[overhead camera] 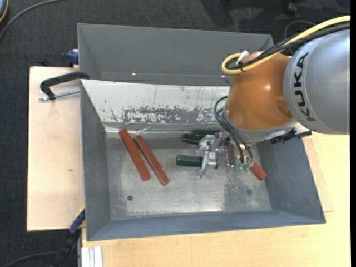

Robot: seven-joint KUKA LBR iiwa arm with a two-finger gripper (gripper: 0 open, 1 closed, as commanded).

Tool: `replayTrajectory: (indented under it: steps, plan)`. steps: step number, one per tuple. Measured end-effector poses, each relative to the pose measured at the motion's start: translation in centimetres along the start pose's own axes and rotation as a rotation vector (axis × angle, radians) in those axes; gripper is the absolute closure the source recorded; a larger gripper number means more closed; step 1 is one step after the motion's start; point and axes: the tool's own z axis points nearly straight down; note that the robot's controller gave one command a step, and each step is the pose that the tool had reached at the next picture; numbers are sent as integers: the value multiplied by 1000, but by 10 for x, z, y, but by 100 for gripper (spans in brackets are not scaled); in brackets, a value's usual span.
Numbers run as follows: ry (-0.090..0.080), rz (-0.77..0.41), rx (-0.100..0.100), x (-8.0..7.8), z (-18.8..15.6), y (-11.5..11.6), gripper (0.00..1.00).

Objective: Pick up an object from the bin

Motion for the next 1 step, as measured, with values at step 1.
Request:
replayTrajectory:
  steps: [1]
  plan:
    - [-6,-19,0,-59,-102,8,100]
